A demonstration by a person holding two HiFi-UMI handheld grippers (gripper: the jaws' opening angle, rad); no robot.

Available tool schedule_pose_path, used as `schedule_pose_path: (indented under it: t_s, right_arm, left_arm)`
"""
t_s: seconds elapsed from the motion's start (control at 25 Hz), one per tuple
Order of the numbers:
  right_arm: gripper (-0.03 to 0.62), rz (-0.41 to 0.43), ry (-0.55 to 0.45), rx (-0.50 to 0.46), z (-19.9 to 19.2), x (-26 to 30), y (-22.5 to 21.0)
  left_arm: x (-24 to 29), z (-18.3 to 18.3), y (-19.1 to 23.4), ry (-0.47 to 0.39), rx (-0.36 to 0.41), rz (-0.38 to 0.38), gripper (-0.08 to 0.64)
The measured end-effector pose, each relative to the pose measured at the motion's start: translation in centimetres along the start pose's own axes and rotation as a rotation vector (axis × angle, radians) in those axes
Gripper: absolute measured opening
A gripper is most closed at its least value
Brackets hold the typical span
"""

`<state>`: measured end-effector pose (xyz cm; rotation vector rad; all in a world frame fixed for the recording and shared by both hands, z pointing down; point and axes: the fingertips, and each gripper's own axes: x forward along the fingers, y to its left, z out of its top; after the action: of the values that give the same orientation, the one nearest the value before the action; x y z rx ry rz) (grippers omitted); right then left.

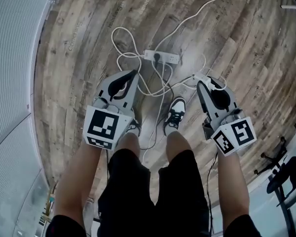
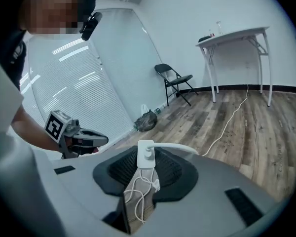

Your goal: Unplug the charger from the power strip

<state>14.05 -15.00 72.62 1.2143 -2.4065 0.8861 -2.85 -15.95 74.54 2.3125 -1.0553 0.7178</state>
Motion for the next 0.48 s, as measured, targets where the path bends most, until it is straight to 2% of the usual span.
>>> schedule_pose_path:
  t_s: [0.12,0.32,0.48]
  right_arm:
    - [0.109,0.004,-0.027,-0.020,4.2,-3.5,3.7]
    - [0.109,0.022,-0.069,-0.087,11.5,-9.9,10.3]
    - [0.109,0.015,-0.144,-0.111,18.4,-15.1,14.9]
  left_arm:
    - [-6.2,4.3,-0.6,-0.040,0.007,0.023,0.018]
    - [-16.7,11.8,-2.0,-0.109,-0.034,0.077,0.018]
    - [-24.7,18.1,-3.9,-0.177,-0.043,0.104,0.018]
